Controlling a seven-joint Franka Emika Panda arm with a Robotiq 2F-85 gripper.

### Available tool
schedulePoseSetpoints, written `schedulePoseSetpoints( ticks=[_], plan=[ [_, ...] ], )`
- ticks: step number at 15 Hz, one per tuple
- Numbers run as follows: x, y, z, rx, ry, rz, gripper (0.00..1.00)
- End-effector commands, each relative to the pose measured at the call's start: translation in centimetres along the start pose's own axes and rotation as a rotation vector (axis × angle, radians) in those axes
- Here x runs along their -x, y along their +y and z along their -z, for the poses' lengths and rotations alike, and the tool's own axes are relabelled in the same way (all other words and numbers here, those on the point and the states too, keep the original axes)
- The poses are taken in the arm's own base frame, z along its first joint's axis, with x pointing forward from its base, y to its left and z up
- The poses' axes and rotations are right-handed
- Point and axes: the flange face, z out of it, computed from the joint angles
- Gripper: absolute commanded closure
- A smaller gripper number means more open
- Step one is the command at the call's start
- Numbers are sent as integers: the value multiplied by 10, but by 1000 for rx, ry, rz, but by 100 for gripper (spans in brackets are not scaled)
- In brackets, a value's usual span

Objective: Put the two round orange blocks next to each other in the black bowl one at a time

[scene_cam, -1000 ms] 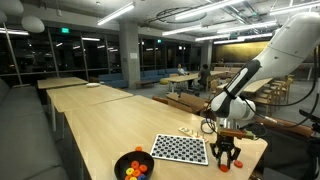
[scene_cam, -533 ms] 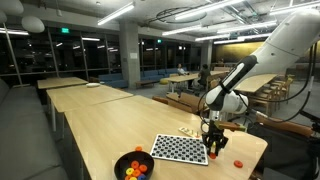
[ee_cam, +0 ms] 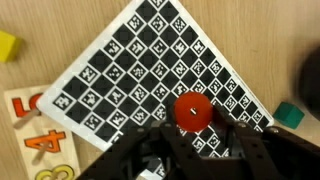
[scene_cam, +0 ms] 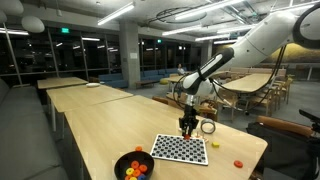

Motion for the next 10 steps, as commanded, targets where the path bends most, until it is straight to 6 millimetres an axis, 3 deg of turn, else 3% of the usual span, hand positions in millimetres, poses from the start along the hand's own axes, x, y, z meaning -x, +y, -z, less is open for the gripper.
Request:
schedulePoseSetpoints(
  ticks=[1, 5, 10],
  plan=[
    [-52, -33, 4, 20, -68, 180, 75],
    [-84, -73, -1, 64, -156, 359, 75],
    [-107, -125, -1, 161, -258, 578, 75]
  ],
)
